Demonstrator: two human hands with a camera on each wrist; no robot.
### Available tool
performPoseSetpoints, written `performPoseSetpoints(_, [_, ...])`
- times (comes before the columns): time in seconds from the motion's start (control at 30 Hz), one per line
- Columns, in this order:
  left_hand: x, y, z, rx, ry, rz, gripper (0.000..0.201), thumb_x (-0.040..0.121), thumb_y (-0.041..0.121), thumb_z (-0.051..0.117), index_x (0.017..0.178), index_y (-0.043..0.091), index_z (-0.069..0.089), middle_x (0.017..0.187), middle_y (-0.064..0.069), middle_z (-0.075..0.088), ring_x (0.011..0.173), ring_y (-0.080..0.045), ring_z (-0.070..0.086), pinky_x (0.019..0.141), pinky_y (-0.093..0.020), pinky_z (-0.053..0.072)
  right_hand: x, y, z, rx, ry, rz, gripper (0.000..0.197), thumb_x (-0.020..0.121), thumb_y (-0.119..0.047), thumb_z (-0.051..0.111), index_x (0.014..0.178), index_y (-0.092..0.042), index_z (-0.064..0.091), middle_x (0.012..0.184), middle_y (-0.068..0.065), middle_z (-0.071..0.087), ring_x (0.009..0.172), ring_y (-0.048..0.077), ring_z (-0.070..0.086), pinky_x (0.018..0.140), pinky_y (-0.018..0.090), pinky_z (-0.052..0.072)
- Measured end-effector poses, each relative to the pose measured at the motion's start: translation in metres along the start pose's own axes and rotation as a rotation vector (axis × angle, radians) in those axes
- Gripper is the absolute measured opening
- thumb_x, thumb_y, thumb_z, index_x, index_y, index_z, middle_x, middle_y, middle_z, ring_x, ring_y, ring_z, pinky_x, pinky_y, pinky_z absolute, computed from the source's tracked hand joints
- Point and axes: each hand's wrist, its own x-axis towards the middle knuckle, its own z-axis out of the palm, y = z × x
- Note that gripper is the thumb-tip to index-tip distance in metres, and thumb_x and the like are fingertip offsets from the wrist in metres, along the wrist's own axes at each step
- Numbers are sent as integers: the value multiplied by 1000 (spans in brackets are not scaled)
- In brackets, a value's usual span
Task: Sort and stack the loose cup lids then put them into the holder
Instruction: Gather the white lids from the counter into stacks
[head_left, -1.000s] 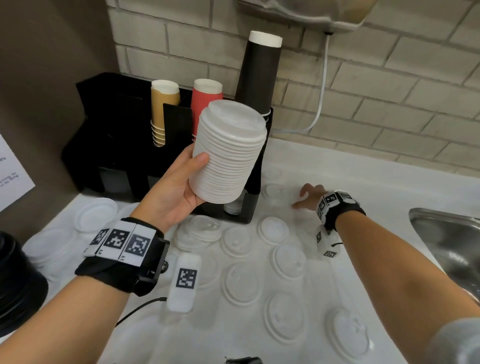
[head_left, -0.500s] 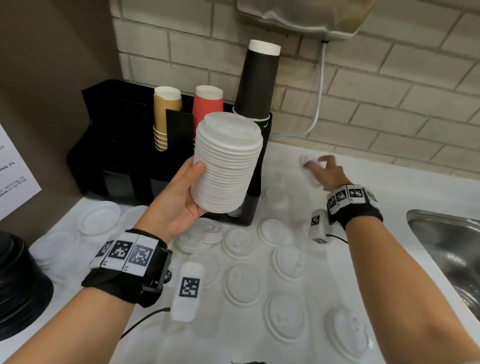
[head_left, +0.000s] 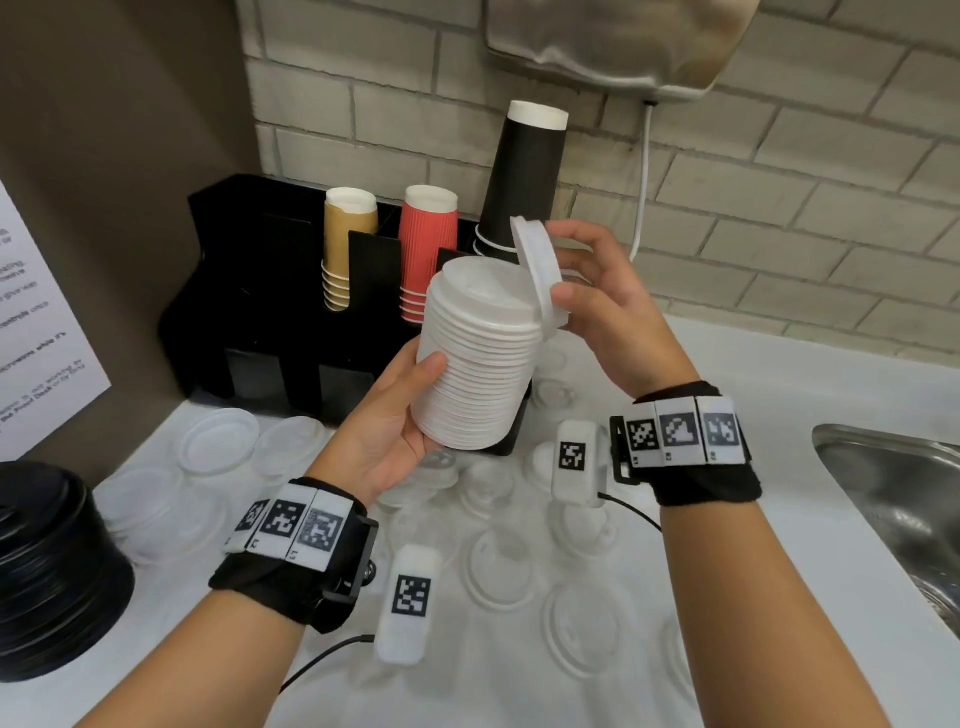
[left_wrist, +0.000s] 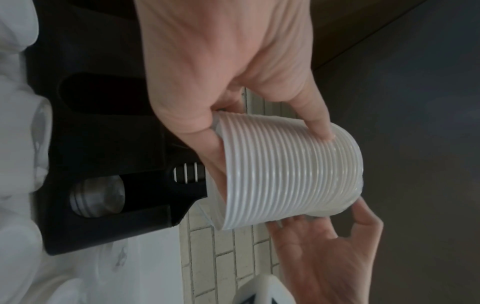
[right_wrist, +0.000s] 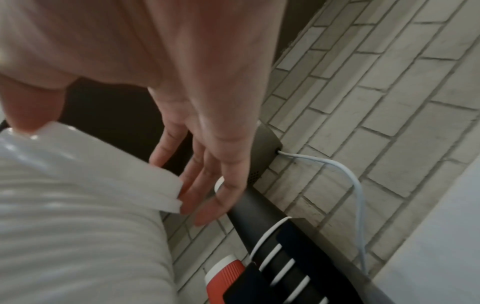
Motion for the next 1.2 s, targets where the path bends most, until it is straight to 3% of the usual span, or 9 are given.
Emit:
performPoseSetpoints(0.2, [-5, 2, 3, 83, 44, -3, 93, 46, 48, 95, 129, 28, 58, 126, -1, 68, 115, -21, 65, 75, -34, 59, -3, -14, 10, -159, -61, -92, 41, 80, -35, 65, 120, -24, 57, 120, -1, 60, 113, 23, 57, 97, 40, 48])
performPoseSetpoints(0.4, [-8, 3, 5, 136, 69, -15, 67, 68, 35, 77, 132, 30, 55, 127, 0, 67, 117, -23, 64, 76, -37, 59, -5, -22, 20, -219, -123, -120, 37, 81, -34, 64, 114, -18, 61, 116, -7, 60, 108, 10, 56, 87, 21, 44])
performPoseSetpoints(0.57, [-11, 2, 7, 124, 51, -20, 94, 43, 51, 94, 127, 32, 59, 126, 0, 68, 115, -21, 65, 77, -38, 59, -6, -23, 21, -224, -116, -113, 37, 79, -34, 67, 111, -17, 63, 117, -1, 61, 108, 16, 56, 87, 25, 44])
performPoseSetpoints(0.77, [-11, 0, 6, 78, 39, -34, 89, 43, 52, 94, 124, 33, 61, 127, 0, 67, 116, -22, 65, 86, -42, 59, -8, -18, 22, -192, -128, -110, 37, 80, -28, 71, 114, -17, 61, 119, -3, 59, 110, 17, 56, 87, 29, 46])
performPoseSetpoints(0.9, [-10, 2, 6, 47, 44, -21, 89, 42, 48, 96, 123, 29, 62, 122, 1, 69, 113, -20, 66, 80, -38, 60, -4, -15, 13, -137, -51, -136, 32, 83, -43, 61, 111, -28, 60, 111, -12, 60, 107, 14, 59, 90, 29, 50])
performPoseSetpoints(1.0, [-7, 10, 5, 13, 54, 15, 87, 42, 44, 97, 120, 26, 63, 120, 0, 71, 112, -20, 67, 77, -33, 60, 7, 2, -10, -117, 286, 67, 19, 83, -51, 55, 84, -33, 62, 84, -16, 64, 88, 9, 63, 76, 28, 50])
performPoseSetpoints(1.07, [-4, 17, 4, 15, 65, 41, 87, 42, 44, 97, 119, 25, 63, 120, 0, 71, 112, -20, 67, 77, -35, 60, 16, 31, -29, -208, 397, 333, 16, 85, -42, 56, 86, -27, 61, 79, -10, 61, 84, 13, 61, 72, 29, 48])
performPoseSetpoints(1.13, [-2, 25, 2, 15, 65, 67, 87, 44, 43, 96, 121, 24, 61, 120, 0, 71, 113, -20, 66, 79, -35, 60, 25, 64, -44, -298, 319, 618, 15, 91, -33, 55, 97, -20, 60, 91, -2, 59, 92, 18, 56, 76, 31, 45])
performPoseSetpoints(1.2, [0, 31, -1, 7, 64, 91, 87, 47, 42, 96, 123, 21, 59, 119, 0, 71, 113, -19, 66, 79, -32, 59, 37, 100, -51, -468, 150, 797, 18, 95, -26, 53, 107, -14, 57, 108, 6, 56, 101, 21, 51, 84, 32, 41])
